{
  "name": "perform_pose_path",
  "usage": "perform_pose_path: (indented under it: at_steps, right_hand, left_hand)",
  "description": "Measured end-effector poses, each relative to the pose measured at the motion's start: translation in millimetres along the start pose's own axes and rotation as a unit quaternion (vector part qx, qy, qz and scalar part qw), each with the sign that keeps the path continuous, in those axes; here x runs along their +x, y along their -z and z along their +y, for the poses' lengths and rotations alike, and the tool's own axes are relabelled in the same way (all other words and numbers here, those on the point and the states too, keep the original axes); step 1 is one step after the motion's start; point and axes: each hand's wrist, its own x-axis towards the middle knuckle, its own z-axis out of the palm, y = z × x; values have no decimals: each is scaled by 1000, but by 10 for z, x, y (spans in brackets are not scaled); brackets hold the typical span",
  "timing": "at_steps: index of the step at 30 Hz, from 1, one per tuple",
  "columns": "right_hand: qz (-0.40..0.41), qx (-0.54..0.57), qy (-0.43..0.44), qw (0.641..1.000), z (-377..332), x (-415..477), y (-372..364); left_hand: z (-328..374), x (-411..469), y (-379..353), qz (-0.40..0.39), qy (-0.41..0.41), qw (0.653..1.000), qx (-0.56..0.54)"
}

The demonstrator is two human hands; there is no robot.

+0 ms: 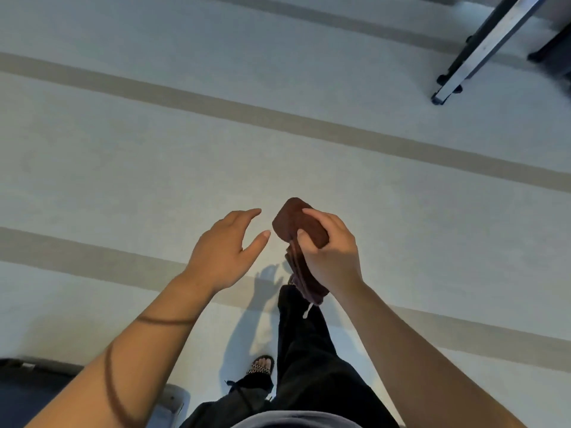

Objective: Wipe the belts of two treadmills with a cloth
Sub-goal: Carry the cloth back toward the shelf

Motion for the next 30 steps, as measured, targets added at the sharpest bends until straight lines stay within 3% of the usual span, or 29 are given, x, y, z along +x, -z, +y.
perform_pose_path:
  at_steps: [5, 11, 16, 20, 30]
  right_hand:
    - [-40, 36, 43, 998, -107, 917, 107]
    - [-105, 3, 116, 988, -452, 1871, -48]
    - [-199, -53, 186, 961, -979, 2526, -513]
    - [-240, -60, 212, 945, -1389, 3052, -969]
    - [-196, -105, 249, 943, -2507, 4845, -1886]
  left_hand:
    - [135, 625, 298, 24, 38, 998, 36]
    - [132, 1255, 768, 72, 94, 993, 26]
    - [-226, 1583, 1065, 167, 180, 969, -34]
    - [-628, 1989, 1326, 195, 206, 957, -61]
    - [-1724, 3708, 2714, 179, 178, 967, -31]
